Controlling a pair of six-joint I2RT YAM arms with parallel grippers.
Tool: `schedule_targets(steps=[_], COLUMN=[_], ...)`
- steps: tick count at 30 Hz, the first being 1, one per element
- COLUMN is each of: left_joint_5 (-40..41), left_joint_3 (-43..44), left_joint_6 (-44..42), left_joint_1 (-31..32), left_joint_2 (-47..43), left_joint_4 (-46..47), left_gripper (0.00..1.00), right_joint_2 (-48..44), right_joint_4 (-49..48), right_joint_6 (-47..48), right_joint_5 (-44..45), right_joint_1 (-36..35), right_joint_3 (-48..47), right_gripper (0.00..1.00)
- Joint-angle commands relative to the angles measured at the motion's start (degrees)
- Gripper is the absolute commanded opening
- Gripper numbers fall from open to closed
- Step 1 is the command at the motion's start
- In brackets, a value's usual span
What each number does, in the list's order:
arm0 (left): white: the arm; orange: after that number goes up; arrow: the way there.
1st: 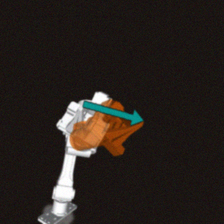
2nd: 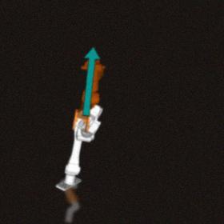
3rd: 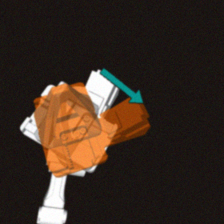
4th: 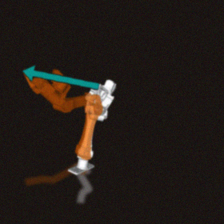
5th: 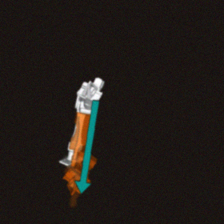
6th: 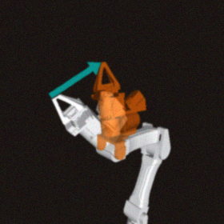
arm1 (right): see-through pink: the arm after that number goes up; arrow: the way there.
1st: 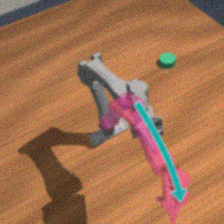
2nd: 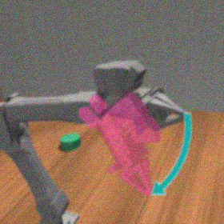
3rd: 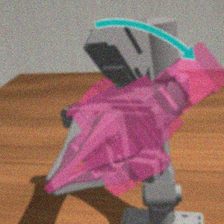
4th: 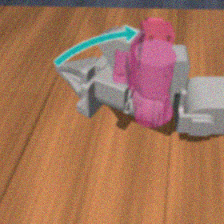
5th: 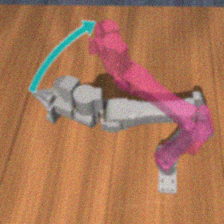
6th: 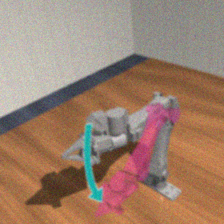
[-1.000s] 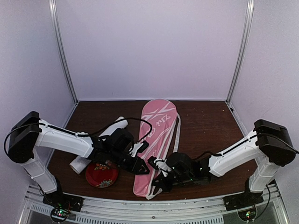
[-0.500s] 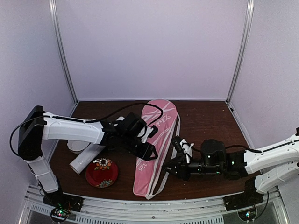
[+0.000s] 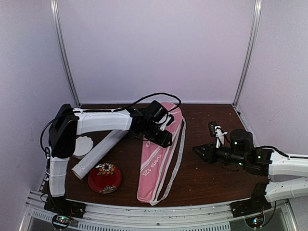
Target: Pack up the badminton gear
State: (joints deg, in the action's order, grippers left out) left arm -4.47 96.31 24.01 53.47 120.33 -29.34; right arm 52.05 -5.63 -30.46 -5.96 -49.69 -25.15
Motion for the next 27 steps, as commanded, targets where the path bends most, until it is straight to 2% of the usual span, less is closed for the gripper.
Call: schedule_targets(steps=[1,8,16,22,27], left_joint_5=[1.33,-2.08,-4.91,-7.80,-11.74], left_joint_3=[6.81,10.61,6.93,-1.17,-12.32], left_joint_6=[-3.51,-4.29,-6.70,-8.26,-8.14], left_joint_1=[-0.83,-0.76,1.40,3.69,5.52], left_joint_2=[5.73,11.49,12.33,9.93,5.76], left_joint_4=[-4.00,-5.15,-5.20,-2.89,2.17], left_gripper=[0.58,0.53,0.31,0.23,0.19], right_joint_2=[-1.78,-2.26,-0.43,2.20,4.86], right_joint_4=[3.96,6.23,7.37,8.23,8.41], right_joint_6=[-1.47,-1.06,-0.34,0.14,0.46], right_joint_5=[1.29,1.85,2.49,3.19,3.96], right_joint_1=[2.93,5.95,8.24,9.10,9.64], right_joint_3=[-0.84,-1.47,-1.94,-3.07,-4.70], right_gripper=[0.35,0.35,0.34,0.34,0.34])
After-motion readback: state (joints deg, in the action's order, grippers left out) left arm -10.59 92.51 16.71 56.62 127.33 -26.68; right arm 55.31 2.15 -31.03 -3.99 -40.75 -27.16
